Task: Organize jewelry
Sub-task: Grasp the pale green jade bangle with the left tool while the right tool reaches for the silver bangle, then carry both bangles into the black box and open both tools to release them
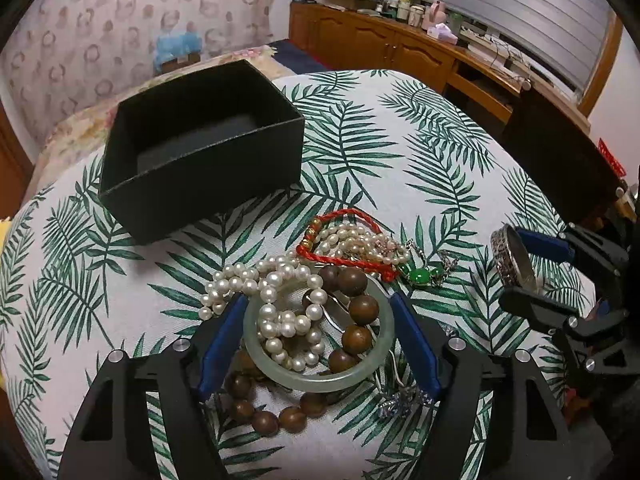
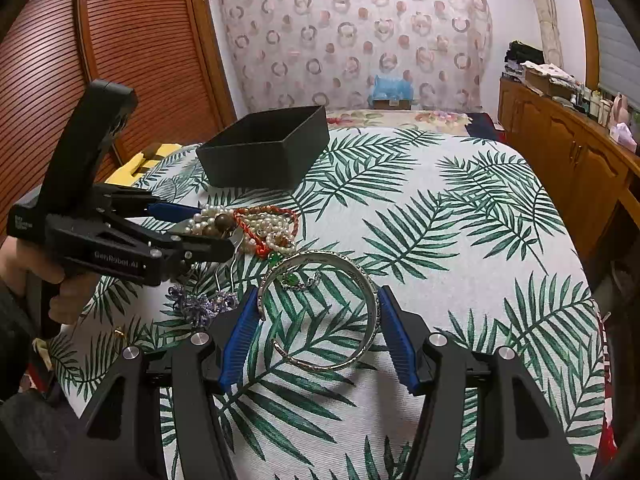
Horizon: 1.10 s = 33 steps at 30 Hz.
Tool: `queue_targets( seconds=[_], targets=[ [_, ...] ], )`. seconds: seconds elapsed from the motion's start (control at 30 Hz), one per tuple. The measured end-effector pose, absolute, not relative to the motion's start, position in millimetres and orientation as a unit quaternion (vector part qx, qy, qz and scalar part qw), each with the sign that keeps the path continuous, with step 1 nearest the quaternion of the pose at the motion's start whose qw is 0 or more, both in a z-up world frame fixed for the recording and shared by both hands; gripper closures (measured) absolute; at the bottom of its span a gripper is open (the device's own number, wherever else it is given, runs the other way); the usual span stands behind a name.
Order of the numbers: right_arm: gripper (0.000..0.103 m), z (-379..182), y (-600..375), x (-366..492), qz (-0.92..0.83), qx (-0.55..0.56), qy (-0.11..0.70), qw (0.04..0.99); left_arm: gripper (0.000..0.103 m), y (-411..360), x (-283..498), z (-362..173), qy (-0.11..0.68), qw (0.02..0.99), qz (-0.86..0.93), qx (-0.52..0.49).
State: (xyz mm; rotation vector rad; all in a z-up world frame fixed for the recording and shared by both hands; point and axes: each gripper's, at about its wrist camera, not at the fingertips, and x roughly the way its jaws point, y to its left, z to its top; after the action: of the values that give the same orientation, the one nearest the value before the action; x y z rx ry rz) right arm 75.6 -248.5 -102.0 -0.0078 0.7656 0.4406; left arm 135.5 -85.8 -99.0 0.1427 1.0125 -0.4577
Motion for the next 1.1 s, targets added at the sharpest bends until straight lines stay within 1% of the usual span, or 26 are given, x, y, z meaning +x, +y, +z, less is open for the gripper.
queue_targets(
  seconds=[0.17, 0.3, 0.77, 1.1],
  targets=[
    [0.041, -101.8, -245.8, 74.5, 0.215, -0.007, 0.37, 0.904, 0.034, -84.7, 132.3, -97.2, 0.468, 0.854, -0.215, 0.072],
    [0.041, -97.3, -243.8, 76.1, 0.215, -0.009, 0.365, 0.906, 0.034, -80.7, 124.4, -86.7, 0.441, 0.87, -0.206, 0.073],
    [0.041, -79.9, -226.8, 108.6, 0.222, -0.037, 0.357, 0.907, 0.034, -54.1, 127.5, -51.7, 0.375, 0.904, -0.206, 0.024],
    [0.041, -62.7, -211.3, 147.5, 0.241, -0.049, 0.347, 0.905, 0.034, -39.8, 167.7, -31.2, 0.356, 0.914, -0.192, 0.014]
  ],
)
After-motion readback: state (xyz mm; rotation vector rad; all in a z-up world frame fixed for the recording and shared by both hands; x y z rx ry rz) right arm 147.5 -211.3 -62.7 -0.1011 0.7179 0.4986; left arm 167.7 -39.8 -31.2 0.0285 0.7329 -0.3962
